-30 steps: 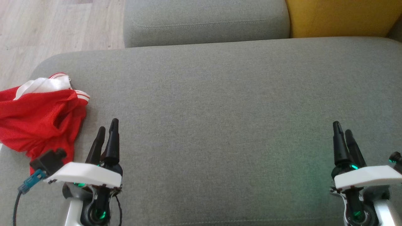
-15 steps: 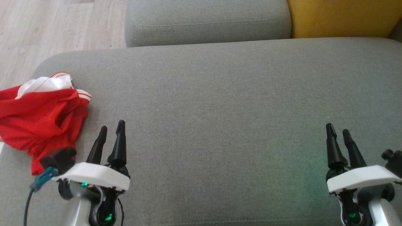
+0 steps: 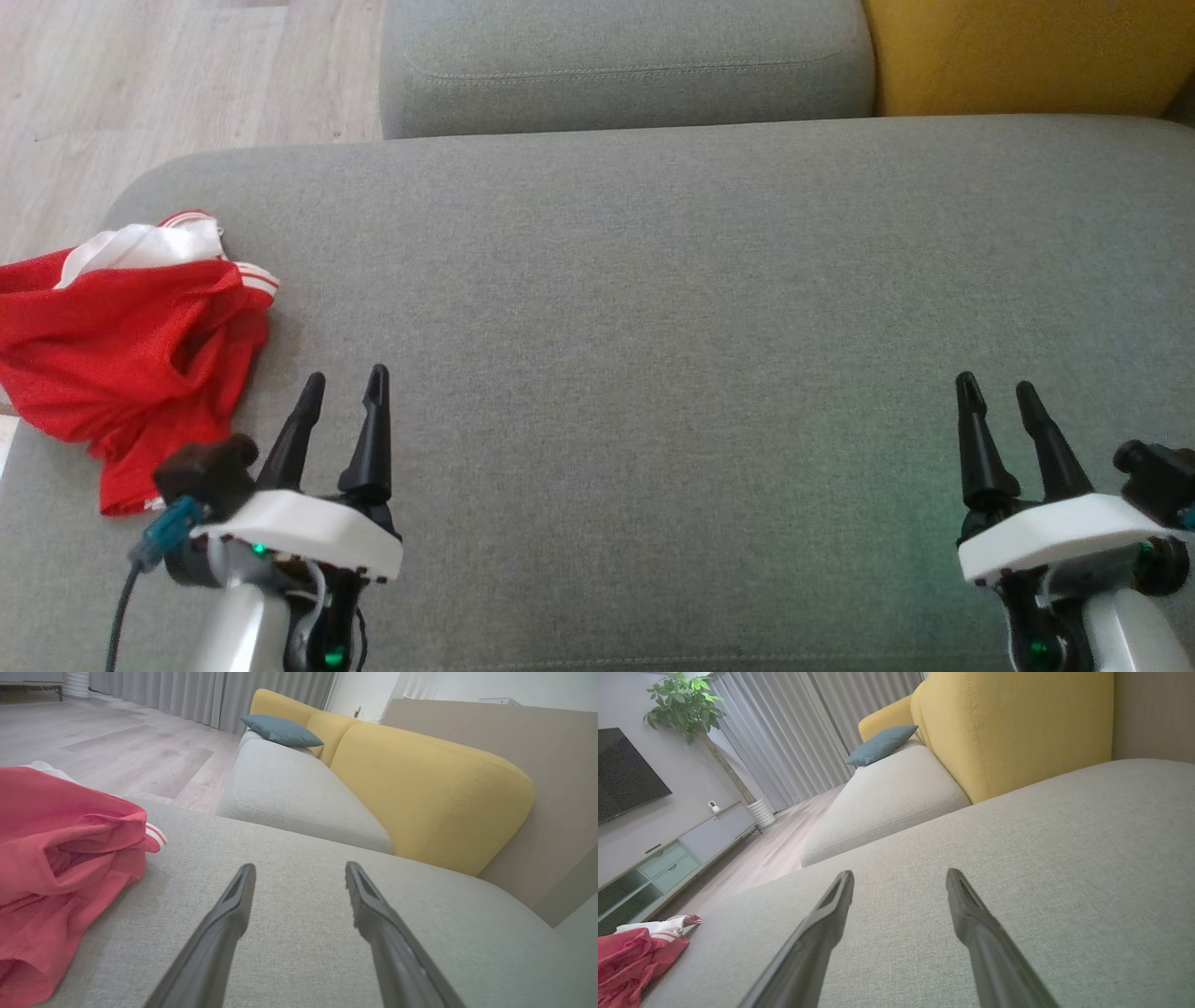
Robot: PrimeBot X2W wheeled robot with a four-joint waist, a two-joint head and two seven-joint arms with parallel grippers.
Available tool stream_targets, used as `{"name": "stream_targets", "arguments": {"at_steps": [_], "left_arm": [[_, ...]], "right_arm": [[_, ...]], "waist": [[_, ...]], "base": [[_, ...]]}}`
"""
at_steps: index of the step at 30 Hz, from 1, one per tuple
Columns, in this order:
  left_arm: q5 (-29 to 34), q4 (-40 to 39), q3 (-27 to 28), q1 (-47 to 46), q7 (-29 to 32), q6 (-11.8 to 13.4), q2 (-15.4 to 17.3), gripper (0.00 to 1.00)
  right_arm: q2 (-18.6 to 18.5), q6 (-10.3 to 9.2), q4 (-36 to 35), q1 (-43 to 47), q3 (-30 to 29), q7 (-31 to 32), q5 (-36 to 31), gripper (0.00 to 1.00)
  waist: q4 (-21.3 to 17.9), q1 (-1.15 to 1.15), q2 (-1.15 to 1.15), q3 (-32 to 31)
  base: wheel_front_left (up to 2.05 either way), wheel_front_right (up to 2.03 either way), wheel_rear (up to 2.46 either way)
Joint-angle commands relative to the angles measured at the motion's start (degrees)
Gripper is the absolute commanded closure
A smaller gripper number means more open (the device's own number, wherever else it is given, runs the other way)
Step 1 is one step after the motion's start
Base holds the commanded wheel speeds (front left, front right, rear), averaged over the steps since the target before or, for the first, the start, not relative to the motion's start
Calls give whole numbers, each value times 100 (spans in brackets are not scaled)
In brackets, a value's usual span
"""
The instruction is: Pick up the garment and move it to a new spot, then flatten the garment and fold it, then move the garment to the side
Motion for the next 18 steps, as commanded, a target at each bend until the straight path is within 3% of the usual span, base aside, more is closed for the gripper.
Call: {"name": "stream_targets", "arguments": {"at_steps": [1,18], "left_arm": [[223,-159,67,-219,-87,31,103,0],[1258,-22,-3,-158,-372,219,64,0]], "right_arm": [[-79,18,-195,-226,104,-74,-226,0],[49,21,-253,-101,88,-270,-1386,0]], "waist": [[0,0,0,2],[-9,0,0,47]], "base": [[0,0,0],[0,0,0]]}}
